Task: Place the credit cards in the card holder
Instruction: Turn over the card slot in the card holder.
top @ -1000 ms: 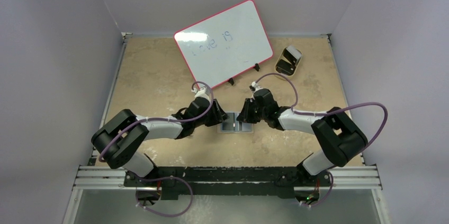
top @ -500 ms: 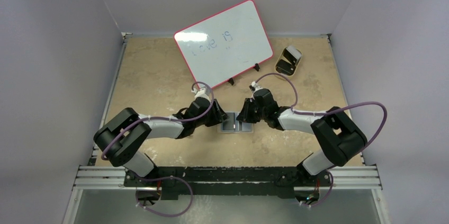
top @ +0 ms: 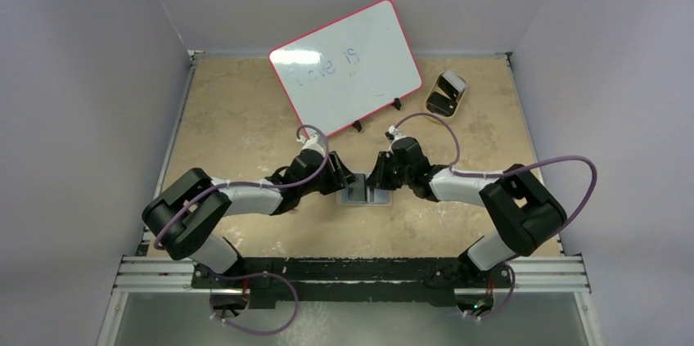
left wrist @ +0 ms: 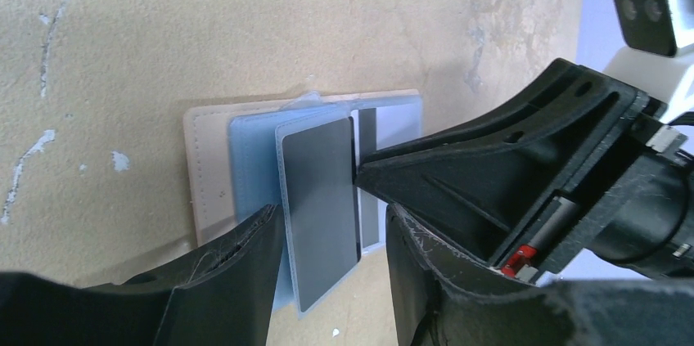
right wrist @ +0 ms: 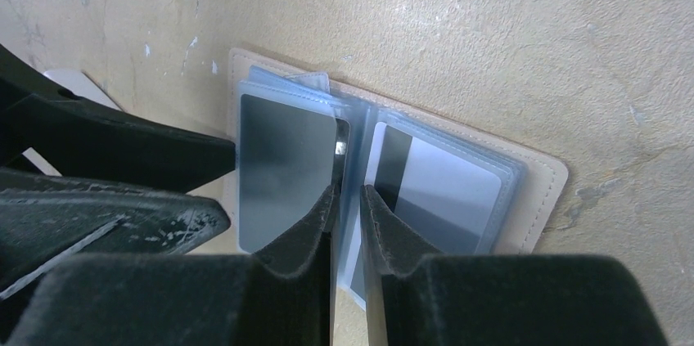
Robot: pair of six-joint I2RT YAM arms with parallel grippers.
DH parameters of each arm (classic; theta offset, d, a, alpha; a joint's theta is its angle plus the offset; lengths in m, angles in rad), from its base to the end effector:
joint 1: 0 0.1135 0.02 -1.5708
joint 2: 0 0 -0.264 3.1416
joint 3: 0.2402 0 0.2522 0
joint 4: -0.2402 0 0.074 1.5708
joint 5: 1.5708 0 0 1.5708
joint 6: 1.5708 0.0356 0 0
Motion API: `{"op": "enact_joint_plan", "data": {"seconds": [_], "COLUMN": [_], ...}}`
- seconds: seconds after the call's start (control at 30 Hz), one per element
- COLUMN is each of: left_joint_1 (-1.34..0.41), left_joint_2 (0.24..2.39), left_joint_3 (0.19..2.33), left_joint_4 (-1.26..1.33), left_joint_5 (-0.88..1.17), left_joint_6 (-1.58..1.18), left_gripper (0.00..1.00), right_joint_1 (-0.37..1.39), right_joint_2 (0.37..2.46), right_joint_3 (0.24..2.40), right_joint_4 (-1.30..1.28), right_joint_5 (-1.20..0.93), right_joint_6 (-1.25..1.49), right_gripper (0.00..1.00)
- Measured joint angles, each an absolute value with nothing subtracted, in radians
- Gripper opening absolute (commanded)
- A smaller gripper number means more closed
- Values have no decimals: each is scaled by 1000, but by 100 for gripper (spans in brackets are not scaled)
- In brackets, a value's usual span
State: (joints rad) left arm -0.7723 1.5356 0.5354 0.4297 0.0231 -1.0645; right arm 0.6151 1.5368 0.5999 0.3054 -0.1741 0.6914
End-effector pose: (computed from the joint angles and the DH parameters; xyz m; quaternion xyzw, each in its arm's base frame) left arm 0.2041 -0.2000 0.1444 -0.1223 0.8689 -0.3872 0.2831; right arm 0.2353 0.1738 0.1511 -0.0054 0.8892 0.3356 0.3109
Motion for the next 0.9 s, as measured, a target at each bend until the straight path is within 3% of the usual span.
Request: {"op": "enact_joint_plan", "data": {"seconds": [0.53,0.9], "left_joint_1": [-773,-782], "left_joint_2": [1523,1543], "left_joint_3": [533,542], "left_joint_4": [509,564], "left_joint_5": [85,125], "left_joint_6": [-1099,-1116], "left_gripper": [50,50], "right_joint_1": [615,608], "right_joint_2": [1522,1427], "right_joint_3": [600,601], "right_joint_4": [288,183], "right_joint_5": [-158,-43], "right_joint_6": [692,684], "right_gripper": [20,32]}}
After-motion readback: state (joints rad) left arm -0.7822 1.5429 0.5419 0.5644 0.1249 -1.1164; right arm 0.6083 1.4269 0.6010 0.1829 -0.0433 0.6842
